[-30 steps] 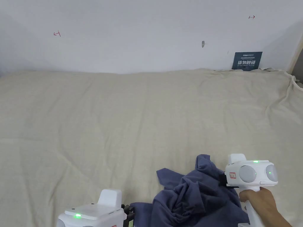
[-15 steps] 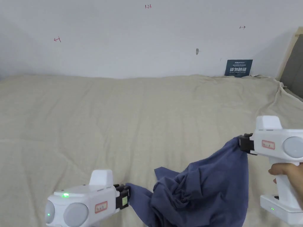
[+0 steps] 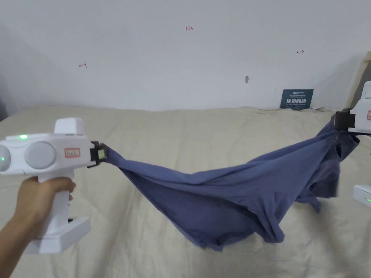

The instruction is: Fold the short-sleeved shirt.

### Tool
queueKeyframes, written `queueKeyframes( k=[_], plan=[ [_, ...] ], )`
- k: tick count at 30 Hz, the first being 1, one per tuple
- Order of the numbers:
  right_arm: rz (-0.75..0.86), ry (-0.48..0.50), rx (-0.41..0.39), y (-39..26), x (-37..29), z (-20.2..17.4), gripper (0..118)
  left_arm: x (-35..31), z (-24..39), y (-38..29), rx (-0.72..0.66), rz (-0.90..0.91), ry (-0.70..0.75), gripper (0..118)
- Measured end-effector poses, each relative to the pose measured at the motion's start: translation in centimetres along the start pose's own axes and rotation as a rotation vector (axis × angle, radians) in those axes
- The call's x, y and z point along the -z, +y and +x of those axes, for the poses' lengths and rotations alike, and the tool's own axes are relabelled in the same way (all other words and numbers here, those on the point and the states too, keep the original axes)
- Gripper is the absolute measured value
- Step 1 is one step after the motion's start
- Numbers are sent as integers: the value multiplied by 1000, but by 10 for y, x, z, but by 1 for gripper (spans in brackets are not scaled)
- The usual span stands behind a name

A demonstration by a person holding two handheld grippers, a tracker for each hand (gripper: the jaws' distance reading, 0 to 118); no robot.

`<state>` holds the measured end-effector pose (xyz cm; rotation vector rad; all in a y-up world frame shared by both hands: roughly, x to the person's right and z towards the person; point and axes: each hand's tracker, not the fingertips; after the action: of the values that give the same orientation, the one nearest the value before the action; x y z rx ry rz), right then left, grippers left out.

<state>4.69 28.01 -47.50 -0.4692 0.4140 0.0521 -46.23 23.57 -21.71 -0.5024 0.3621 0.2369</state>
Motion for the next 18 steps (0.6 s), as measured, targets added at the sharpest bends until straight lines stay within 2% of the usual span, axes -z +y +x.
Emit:
queueKeyframes(
  k=[9, 14, 18],
  plan=[
    [32, -28, 53, 71, 45, 1, 2, 41, -14, 106, -57, 45, 81, 0],
    [76, -39, 39, 104, 57, -10, 2, 48, -6, 151, -18, 116, 131, 0],
    [95, -34, 38, 114, 65, -16, 2, 50, -14, 169, -44, 162, 128, 0]
  ],
)
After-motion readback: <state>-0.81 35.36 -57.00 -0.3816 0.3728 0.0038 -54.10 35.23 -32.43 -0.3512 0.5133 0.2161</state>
